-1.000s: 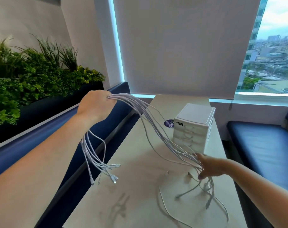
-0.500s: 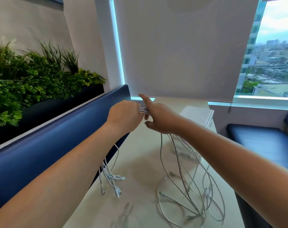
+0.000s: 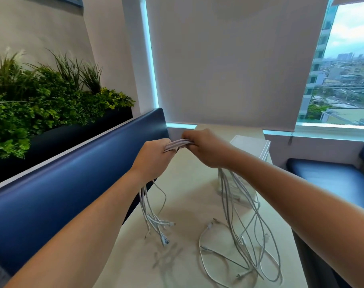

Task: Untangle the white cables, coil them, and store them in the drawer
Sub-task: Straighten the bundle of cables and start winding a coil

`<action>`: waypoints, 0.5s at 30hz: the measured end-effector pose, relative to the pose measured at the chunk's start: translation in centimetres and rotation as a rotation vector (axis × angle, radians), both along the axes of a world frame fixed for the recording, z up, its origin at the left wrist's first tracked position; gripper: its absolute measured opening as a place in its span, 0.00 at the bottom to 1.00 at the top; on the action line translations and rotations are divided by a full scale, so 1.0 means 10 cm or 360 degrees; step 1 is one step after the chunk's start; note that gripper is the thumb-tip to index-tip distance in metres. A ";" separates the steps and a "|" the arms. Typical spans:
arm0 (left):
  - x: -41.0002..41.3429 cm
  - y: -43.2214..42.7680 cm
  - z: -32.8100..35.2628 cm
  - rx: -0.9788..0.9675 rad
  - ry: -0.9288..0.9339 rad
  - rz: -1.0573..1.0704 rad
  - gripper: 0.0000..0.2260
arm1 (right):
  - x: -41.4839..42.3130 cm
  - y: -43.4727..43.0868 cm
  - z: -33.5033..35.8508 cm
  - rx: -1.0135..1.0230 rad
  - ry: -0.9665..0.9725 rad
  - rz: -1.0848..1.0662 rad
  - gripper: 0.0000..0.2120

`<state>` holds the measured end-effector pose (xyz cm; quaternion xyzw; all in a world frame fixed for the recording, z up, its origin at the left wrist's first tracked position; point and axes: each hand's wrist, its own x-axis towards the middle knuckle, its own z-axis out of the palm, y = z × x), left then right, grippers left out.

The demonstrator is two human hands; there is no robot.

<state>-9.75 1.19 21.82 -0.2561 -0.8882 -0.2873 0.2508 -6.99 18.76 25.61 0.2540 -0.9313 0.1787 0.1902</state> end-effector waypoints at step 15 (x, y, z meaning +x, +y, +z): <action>-0.09 -0.62 -0.55 0.0399 -0.0830 0.0128 0.19 | 0.01 0.38 0.11 -0.0534 0.0008 -0.0374 0.06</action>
